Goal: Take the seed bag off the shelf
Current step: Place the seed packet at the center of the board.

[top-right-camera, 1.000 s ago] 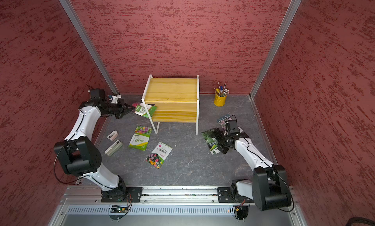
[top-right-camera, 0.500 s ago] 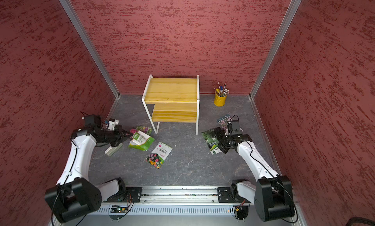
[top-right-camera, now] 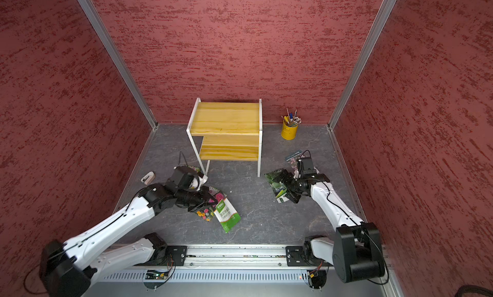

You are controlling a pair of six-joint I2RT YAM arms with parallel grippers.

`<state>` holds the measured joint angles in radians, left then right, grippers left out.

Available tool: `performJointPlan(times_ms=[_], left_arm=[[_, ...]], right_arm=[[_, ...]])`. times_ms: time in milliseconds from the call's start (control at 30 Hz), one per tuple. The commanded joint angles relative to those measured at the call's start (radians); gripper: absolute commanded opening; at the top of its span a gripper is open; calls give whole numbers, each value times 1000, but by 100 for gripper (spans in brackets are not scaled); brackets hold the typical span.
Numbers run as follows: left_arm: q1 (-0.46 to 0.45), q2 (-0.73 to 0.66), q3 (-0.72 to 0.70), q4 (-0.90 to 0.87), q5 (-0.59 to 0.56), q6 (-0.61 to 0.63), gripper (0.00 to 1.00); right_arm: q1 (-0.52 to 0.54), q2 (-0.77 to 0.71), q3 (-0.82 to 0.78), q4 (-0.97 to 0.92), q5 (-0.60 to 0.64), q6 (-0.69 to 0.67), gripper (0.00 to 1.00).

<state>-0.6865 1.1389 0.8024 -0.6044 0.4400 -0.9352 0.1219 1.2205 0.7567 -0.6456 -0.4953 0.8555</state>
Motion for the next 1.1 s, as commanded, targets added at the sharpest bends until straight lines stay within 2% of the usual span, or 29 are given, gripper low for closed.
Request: performJointPlan(times_ms=[0, 167, 200, 267, 400, 500, 600, 700, 833, 933, 1000, 1067], left_arm=[[-43, 147, 67, 255, -100, -76, 0], [-88, 388, 206, 339, -76, -79, 0], [-93, 417, 225, 339, -69, -80, 10], [-105, 473, 268, 288, -64, -76, 100], [-120, 477, 277, 189, -90, -67, 100], [-119, 398, 241, 71, -131, -65, 100], [-90, 271, 209, -125, -195, -43, 100], [40, 131, 164, -261, -193, 32, 100], [281, 60, 149, -277, -53, 239, 100], [323, 143, 203, -297, 1, 348, 100], [305, 183, 224, -291, 1, 349, 100], [311, 188, 202, -251, 6, 294, 100]], right_arm=[[7, -34, 21, -45, -23, -31, 98], [6, -61, 6, -76, -19, -49, 98], [7, -66, 3, -81, -20, -50, 98], [6, -78, 1, -93, -17, -54, 98], [7, -91, 2, -110, -3, -62, 98], [5, -88, 7, -112, 4, -66, 98], [-2, -83, 29, -118, 25, -73, 98], [-17, -53, 73, -127, 52, -98, 98], [-38, 8, 107, -105, 58, -110, 98], [-39, 34, 99, -71, 47, -88, 98], [-36, 28, 91, -56, 38, -75, 98], [-20, 5, 89, -48, 23, -77, 98]])
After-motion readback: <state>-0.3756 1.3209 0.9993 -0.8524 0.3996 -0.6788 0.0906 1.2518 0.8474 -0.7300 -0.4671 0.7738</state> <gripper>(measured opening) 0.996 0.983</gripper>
